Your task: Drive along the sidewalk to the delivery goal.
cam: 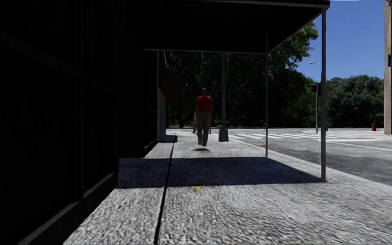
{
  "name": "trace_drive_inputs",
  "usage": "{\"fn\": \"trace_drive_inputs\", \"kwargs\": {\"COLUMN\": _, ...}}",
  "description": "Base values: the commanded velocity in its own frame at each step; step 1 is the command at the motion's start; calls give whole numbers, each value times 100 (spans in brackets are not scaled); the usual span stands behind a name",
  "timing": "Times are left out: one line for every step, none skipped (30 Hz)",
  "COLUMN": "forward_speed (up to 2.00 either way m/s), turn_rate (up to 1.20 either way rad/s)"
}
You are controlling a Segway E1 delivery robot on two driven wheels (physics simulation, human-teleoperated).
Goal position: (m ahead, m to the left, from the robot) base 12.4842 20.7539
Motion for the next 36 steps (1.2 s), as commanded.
{"fn": "trace_drive_inputs", "kwargs": {"forward_speed": 180, "turn_rate": 0}}
{"fn": "trace_drive_inputs", "kwargs": {"forward_speed": 175, "turn_rate": 0}}
{"fn": "trace_drive_inputs", "kwargs": {"forward_speed": 173, "turn_rate": 0}}
{"fn": "trace_drive_inputs", "kwargs": {"forward_speed": 170, "turn_rate": 0}}
{"fn": "trace_drive_inputs", "kwargs": {"forward_speed": 170, "turn_rate": 0}}
{"fn": "trace_drive_inputs", "kwargs": {"forward_speed": 167, "turn_rate": 0}}
{"fn": "trace_drive_inputs", "kwargs": {"forward_speed": 166, "turn_rate": -4}}
{"fn": "trace_drive_inputs", "kwargs": {"forward_speed": 163, "turn_rate": -7}}
{"fn": "trace_drive_inputs", "kwargs": {"forward_speed": 162, "turn_rate": -8}}
{"fn": "trace_drive_inputs", "kwargs": {"forward_speed": 162, "turn_rate": -8}}
{"fn": "trace_drive_inputs", "kwargs": {"forward_speed": 162, "turn_rate": -2}}
{"fn": "trace_drive_inputs", "kwargs": {"forward_speed": 162, "turn_rate": 0}}
{"fn": "trace_drive_inputs", "kwargs": {"forward_speed": 161, "turn_rate": 0}}
{"fn": "trace_drive_inputs", "kwargs": {"forward_speed": 161, "turn_rate": 0}}
{"fn": "trace_drive_inputs", "kwargs": {"forward_speed": 161, "turn_rate": 0}}
{"fn": "trace_drive_inputs", "kwargs": {"forward_speed": 161, "turn_rate": 0}}
{"fn": "trace_drive_inputs", "kwargs": {"forward_speed": 161, "turn_rate": 0}}
{"fn": "trace_drive_inputs", "kwargs": {"forward_speed": 161, "turn_rate": 0}}
{"fn": "trace_drive_inputs", "kwargs": {"forward_speed": 161, "turn_rate": 0}}
{"fn": "trace_drive_inputs", "kwargs": {"forward_speed": 161, "turn_rate": 0}}
{"fn": "trace_drive_inputs", "kwargs": {"forward_speed": 160, "turn_rate": -7}}
{"fn": "trace_drive_inputs", "kwargs": {"forward_speed": 160, "turn_rate": -7}}
{"fn": "trace_drive_inputs", "kwargs": {"forward_speed": 159, "turn_rate": -11}}
{"fn": "trace_drive_inputs", "kwargs": {"forward_speed": 157, "turn_rate": -12}}
{"fn": "trace_drive_inputs", "kwargs": {"forward_speed": 157, "turn_rate": -12}}
{"fn": "trace_drive_inputs", "kwargs": {"forward_speed": 157, "turn_rate": -1}}
{"fn": "trace_drive_inputs", "kwargs": {"forward_speed": 157, "turn_rate": -1}}
{"fn": "trace_drive_inputs", "kwargs": {"forward_speed": 157, "turn_rate": 0}}
{"fn": "trace_drive_inputs", "kwargs": {"forward_speed": 157, "turn_rate": 0}}
{"fn": "trace_drive_inputs", "kwargs": {"forward_speed": 160, "turn_rate": 0}}
{"fn": "trace_drive_inputs", "kwargs": {"forward_speed": 166, "turn_rate": 0}}
{"fn": "trace_drive_inputs", "kwargs": {"forward_speed": 166, "turn_rate": 0}}
{"fn": "trace_drive_inputs", "kwargs": {"forward_speed": 168, "turn_rate": 0}}
{"fn": "trace_drive_inputs", "kwargs": {"forward_speed": 169, "turn_rate": 0}}
{"fn": "trace_drive_inputs", "kwargs": {"forward_speed": 169, "turn_rate": 0}}
{"fn": "trace_drive_inputs", "kwargs": {"forward_speed": 169, "turn_rate": 0}}
